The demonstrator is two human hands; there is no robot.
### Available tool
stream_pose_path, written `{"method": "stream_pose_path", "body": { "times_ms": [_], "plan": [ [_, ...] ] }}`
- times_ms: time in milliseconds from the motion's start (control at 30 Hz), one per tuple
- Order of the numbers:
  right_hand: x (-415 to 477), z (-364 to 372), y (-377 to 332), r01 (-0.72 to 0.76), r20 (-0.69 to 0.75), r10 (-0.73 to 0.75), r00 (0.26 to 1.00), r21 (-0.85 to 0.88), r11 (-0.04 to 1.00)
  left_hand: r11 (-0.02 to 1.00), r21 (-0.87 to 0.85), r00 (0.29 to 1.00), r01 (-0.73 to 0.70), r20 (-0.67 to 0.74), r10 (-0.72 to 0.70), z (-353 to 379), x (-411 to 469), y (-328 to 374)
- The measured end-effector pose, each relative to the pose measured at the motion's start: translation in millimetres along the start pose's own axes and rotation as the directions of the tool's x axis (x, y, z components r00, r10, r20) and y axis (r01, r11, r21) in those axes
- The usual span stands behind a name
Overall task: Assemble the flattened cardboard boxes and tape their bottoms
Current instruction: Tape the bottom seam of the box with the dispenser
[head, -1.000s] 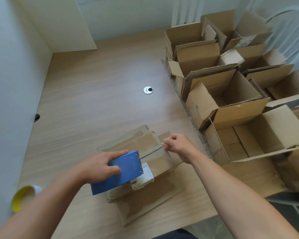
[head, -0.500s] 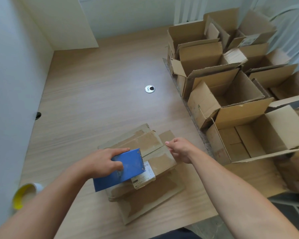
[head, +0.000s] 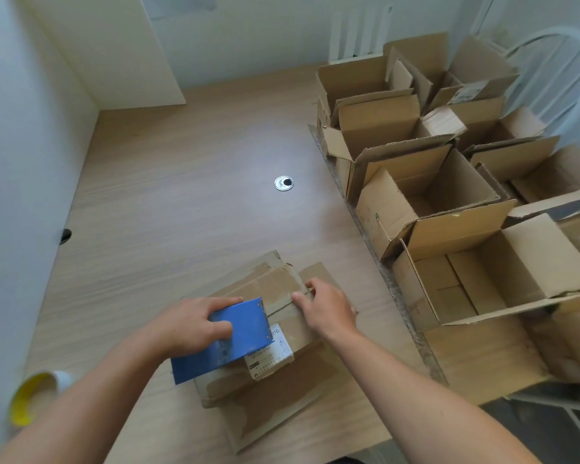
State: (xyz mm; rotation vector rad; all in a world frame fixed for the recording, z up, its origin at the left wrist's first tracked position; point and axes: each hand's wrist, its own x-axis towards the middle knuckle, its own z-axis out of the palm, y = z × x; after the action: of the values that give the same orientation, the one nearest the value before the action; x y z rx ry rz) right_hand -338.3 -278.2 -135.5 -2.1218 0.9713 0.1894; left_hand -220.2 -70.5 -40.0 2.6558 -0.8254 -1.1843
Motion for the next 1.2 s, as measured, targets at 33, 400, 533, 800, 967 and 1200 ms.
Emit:
{"method": "stream_pose_path", "body": {
  "times_ms": [33,400,533,800,967,1200],
  "plan": [
    [-1.9,2.7,2.3,-0.027,0.009,0.027,1.0,0.015,1.0,1.0,0.018,1.0,-0.005,-0.012,0.005,1.2,-0.5,-1.3],
    [3.4,12.6,11.6,-0.098,0.005,0.1,0.995,0.26,0.961,0.997,-0.063,0.996,-0.036,-0.081,0.031,1.2,-41.6,-55.3],
    [3.3,16.0,8.7,-0.056,-0.023,0.064,0.998,0.261,0.964,0.965,-0.248,0.996,-0.087,-0.046,0.078,-4.9,-68.6,-92.4],
    [-4.3,23.0,-8.0,-0.038,-0.031,0.046,0.998,0.218,0.975,0.929,-0.363,0.997,-0.069,-0.012,0.07,2.3,-90.7,-137.4],
    [-4.1,24.5,-6.5,-0.046,0.002,0.047,0.999,0.299,0.953,0.865,-0.502,1.0,0.004,0.003,-0.003,19.7,-108.3,-183.4],
    [-4.0,27.4,-15.8,-0.22,0.089,0.203,0.975,0.491,0.843,0.824,-0.566,1.0,0.02,0.018,-0.012,34.0,-103.4,-200.5]
  ]
}}
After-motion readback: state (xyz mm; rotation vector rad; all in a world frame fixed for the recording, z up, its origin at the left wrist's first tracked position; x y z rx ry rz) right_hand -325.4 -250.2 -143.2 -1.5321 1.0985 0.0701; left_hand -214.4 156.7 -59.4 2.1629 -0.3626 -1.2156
